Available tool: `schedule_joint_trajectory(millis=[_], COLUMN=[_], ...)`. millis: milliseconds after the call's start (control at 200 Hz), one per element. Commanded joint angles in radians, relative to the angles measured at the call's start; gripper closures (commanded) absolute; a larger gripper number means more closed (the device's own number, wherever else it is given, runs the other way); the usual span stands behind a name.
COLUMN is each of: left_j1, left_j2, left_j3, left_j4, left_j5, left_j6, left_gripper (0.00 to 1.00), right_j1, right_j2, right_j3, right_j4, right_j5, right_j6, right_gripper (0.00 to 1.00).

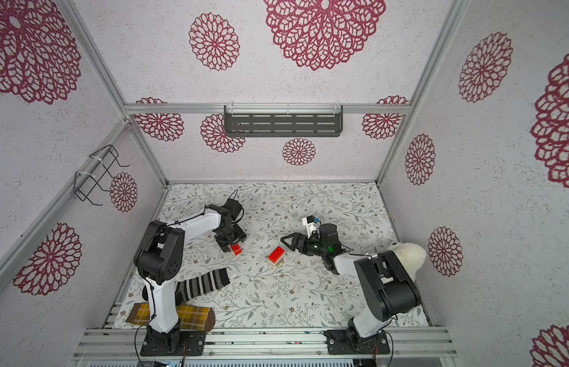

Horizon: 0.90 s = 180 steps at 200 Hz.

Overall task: Assemble an ice cream with lego
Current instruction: Pick up the lego brick from the center of the board.

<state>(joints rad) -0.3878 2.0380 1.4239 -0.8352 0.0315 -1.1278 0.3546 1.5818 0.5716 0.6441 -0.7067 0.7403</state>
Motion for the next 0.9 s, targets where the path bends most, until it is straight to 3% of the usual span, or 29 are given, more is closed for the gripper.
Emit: schedule_joint_trajectory(millis=[0,145,225,310,615,896], left_j1=[0.009,0.004,-0.003,-0.034,-0.274,-0.46], left_j2=[0.019,0.026,0.009,-0.014,-0.064,-0.034], left_j3=[-0.003,0.013,0.034,0.1,0.407,0.54], left_j4=[-0.015,-0.033,-0.045,-0.078,-0.201,-0.353], left_j5=[-0.026,-0.024,-0.025,-0.031,-0.065,-0.131], left_j6=[0.027,0.063,0.094,0.184,0.745,1.015], left_gripper=[0.55,0.87,1.0,1.0,1.0,1.0], right_j1=[-0.009,-0.014,-0.015,-0.02,-0.059,-0.096], right_j2=[-0.031,-0.025,-0.015,-0.002,0.054,0.124], right_j3=[0.012,0.013,0.017,0.022,0.022,0.025], right_j4=[0.002,-0.007,-0.016,-0.027,-0.019,-0.026], right_j5=[0.009,0.016,0.018,0.018,-0.009,-0.022], right_j6=[-0.027,-0.029,-0.028,-0.023,0.025,0.061], right_gripper=[0.09,0.09,0.1,0.11,0.14,0.18])
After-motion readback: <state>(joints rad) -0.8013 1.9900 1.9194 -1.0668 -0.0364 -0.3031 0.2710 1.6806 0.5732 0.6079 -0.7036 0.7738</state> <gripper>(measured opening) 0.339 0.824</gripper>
